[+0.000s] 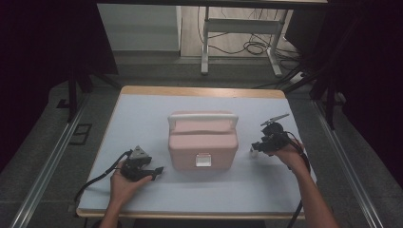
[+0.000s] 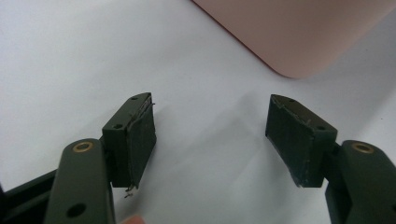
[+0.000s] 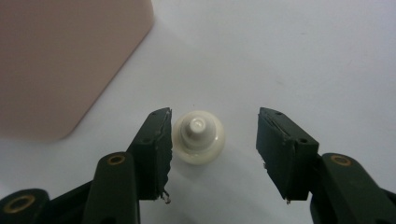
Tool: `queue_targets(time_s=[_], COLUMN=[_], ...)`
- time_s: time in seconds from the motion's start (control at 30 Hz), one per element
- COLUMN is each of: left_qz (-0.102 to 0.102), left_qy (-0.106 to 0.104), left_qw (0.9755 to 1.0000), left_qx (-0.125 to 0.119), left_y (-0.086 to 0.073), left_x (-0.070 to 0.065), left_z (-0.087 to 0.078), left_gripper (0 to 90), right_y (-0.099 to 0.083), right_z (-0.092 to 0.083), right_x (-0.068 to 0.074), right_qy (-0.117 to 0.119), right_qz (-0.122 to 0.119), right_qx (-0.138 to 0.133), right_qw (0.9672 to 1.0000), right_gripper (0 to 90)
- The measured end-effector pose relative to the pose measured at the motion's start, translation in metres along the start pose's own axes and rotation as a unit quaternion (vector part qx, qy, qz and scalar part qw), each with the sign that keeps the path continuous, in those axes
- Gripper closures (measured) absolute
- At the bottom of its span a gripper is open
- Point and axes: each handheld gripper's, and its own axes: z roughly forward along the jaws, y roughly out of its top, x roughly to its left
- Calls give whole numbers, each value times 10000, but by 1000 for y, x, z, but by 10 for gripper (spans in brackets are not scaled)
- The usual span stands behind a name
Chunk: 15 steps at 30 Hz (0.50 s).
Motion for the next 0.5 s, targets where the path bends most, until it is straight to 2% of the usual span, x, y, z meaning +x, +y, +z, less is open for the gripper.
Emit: queue_targets(time_s=[0.2,0.37,0.5], left_qz=[2,4,8], left_qy=[9,9,14], left_qw=[10000,10000,10000], left_qx=[2,-8,-13], left_y=[0,0,0], left_x=[0,0,0], left_z=[0,0,0], left_gripper=[330,330,329], right_y=[-4,-9,-18], right_z=[-19,-29,-35], right_x=[-1,2,7], right_qy=[58,87,196], right_qz=[145,182,248], right_qx=[-369,-612,-832], right_qw=[9992,9979,9960], right_gripper=[446,447,455])
